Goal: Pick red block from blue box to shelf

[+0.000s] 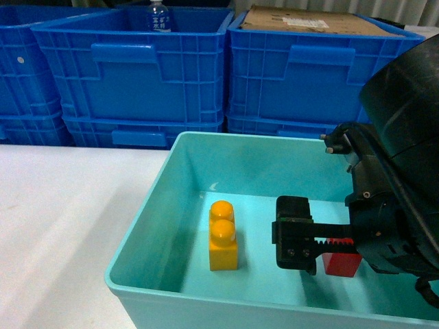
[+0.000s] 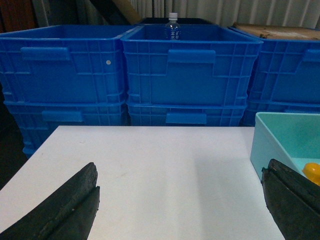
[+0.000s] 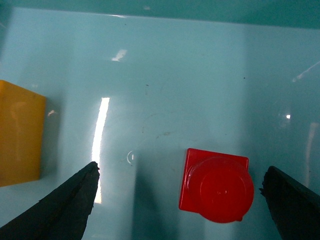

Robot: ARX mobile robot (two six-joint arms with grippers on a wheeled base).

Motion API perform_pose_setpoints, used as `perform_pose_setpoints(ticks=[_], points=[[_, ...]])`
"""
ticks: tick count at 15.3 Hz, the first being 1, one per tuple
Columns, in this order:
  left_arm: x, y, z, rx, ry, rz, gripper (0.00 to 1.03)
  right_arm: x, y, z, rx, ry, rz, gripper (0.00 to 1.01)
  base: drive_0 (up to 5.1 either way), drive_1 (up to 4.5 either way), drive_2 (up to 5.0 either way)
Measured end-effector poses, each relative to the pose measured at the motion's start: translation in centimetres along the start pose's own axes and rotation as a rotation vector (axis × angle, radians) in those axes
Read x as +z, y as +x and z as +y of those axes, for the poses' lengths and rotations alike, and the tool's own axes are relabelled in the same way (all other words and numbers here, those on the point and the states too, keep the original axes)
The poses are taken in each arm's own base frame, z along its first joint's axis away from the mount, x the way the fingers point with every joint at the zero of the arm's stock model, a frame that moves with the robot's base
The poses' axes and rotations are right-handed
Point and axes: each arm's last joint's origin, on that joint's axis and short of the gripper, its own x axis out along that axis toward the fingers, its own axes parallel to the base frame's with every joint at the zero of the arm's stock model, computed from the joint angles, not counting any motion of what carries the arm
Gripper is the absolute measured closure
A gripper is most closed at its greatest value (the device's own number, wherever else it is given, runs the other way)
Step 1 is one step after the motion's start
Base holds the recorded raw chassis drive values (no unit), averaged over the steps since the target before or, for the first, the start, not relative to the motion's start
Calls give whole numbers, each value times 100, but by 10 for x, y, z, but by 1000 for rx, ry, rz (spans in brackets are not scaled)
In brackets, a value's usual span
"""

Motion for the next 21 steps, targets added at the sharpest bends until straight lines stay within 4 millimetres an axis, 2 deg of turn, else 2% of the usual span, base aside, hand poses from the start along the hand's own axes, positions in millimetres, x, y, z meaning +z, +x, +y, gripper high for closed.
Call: perform_pose_setpoints(ticks=[4,7,12,17,20,21], points=[[0,0,0,0,0,0,5,-6,22,1,-82,-12,11,3,0,0,0],[0,0,0,0,0,0,5,-6,32,2,-118,-18,-8,3,0,0,0],[0,0,0,0,0,0,5,-4,43,15,-128,-63,-48,3,0,0,0],[0,0,0,0,0,0,5,-2,44,12,-142,-86,-63,52,0,0,0],[0,0,0,0,0,0,5,-1,42,9,-143,-86,-67,63,0,0,0],[0,0,0,0,0,0,5,1,39,7,-142,-84,-74,70,0,0,0]])
